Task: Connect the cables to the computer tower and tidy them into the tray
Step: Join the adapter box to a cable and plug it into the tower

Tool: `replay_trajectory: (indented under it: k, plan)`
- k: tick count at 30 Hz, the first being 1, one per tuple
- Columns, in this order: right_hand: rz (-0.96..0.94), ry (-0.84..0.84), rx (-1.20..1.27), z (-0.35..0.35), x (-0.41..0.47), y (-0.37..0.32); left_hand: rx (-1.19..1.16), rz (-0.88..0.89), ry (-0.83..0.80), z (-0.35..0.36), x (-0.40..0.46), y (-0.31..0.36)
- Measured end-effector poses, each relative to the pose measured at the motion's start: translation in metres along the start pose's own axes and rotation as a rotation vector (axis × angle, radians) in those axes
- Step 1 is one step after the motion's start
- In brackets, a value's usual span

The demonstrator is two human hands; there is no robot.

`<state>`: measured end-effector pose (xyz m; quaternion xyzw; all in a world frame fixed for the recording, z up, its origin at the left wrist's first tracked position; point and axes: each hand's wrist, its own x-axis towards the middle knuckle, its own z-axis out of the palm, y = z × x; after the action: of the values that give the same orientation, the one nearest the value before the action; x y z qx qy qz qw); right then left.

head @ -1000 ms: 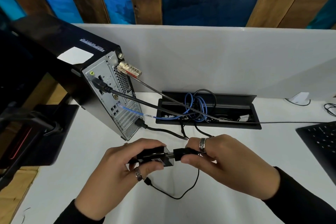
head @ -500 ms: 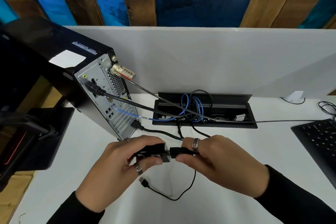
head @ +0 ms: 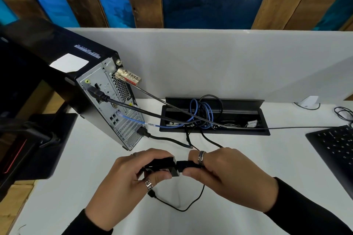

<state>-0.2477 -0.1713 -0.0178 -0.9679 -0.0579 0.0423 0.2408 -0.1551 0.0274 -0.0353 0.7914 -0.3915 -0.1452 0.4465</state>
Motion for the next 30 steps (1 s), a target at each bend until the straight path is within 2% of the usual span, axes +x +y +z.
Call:
replay_trajectory:
  k: [11,14,17,21,26,30]
  plan:
    - [-0.007,0.023,0.016,-0.005,-0.017,-0.002,-0.062,-0.088,-0.092,0.005,0.003,0.014]
    - [0.022,0.06,0.082,-0.012,-0.026,0.007,0.009,-0.139,-0.105,-0.01,-0.002,0.01]
    - [0.031,0.131,0.196,-0.019,-0.036,0.018,-0.034,-0.216,-0.106,-0.025,-0.008,0.003]
    - [0.071,0.243,0.338,-0.023,-0.048,0.034,-0.225,-0.304,-0.1,-0.038,-0.011,-0.003]
    - [0.13,0.31,0.402,-0.016,-0.057,0.046,-0.441,-0.331,-0.076,-0.034,-0.011,-0.002]
    - [0.223,0.382,0.423,-0.006,-0.065,0.055,-0.829,-0.369,0.174,-0.017,-0.011,0.001]
